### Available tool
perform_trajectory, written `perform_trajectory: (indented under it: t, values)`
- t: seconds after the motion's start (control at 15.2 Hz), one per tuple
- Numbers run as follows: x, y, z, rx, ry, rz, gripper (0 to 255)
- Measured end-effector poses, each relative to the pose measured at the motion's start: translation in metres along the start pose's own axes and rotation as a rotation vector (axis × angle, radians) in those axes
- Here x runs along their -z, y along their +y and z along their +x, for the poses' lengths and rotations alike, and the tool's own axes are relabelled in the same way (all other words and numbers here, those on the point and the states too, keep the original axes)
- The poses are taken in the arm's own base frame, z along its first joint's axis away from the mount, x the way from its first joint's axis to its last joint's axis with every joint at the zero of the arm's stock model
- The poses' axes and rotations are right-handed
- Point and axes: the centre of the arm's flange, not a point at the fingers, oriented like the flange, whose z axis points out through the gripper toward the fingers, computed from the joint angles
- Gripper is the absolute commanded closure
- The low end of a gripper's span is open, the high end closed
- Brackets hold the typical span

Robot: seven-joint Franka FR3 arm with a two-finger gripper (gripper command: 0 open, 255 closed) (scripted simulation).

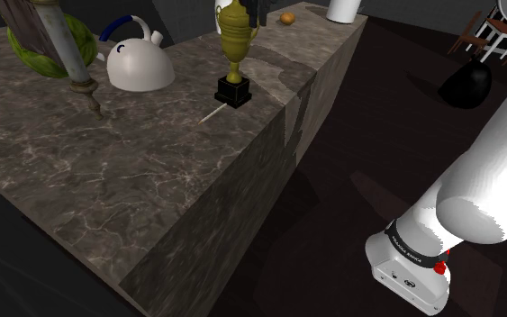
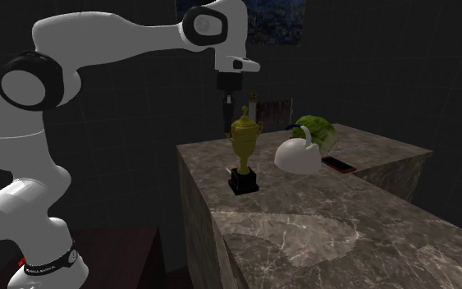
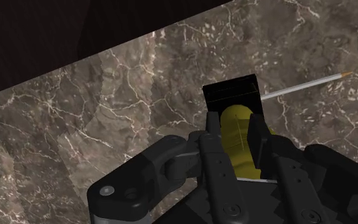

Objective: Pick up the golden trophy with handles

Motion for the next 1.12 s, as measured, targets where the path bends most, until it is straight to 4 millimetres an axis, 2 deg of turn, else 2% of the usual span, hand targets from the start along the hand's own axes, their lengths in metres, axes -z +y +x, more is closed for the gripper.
perform_trajectory:
  t: [0.53,1.12]
  values:
    - [0.002,-0.001,0.000,0.000,0.000,0.000,255]
    - [0.045,0.001,-0.001,0.000,-0.002,0.000,255]
